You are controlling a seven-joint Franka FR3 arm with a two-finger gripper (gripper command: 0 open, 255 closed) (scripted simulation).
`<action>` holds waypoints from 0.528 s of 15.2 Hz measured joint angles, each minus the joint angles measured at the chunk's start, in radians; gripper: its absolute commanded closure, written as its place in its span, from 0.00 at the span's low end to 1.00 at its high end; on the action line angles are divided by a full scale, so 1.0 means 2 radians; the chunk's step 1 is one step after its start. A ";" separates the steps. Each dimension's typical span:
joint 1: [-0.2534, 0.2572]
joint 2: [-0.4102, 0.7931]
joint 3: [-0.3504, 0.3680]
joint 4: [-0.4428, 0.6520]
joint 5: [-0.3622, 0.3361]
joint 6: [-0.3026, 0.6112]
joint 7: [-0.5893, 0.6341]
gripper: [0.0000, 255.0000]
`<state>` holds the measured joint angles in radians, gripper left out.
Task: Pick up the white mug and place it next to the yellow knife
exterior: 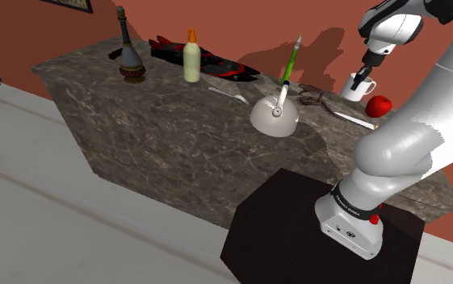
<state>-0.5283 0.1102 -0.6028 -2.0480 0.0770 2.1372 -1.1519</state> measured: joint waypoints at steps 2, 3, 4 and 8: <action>-0.001 0.006 0.000 -0.008 0.005 0.013 -0.004 1.00; -0.002 0.011 0.001 -0.010 0.008 0.019 -0.007 1.00; -0.003 0.017 0.002 -0.012 0.013 0.025 -0.009 1.00; -0.004 0.025 0.003 -0.021 0.019 0.040 -0.014 1.00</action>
<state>-0.5369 0.1592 -0.5969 -2.0894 0.1151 2.2180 -1.1796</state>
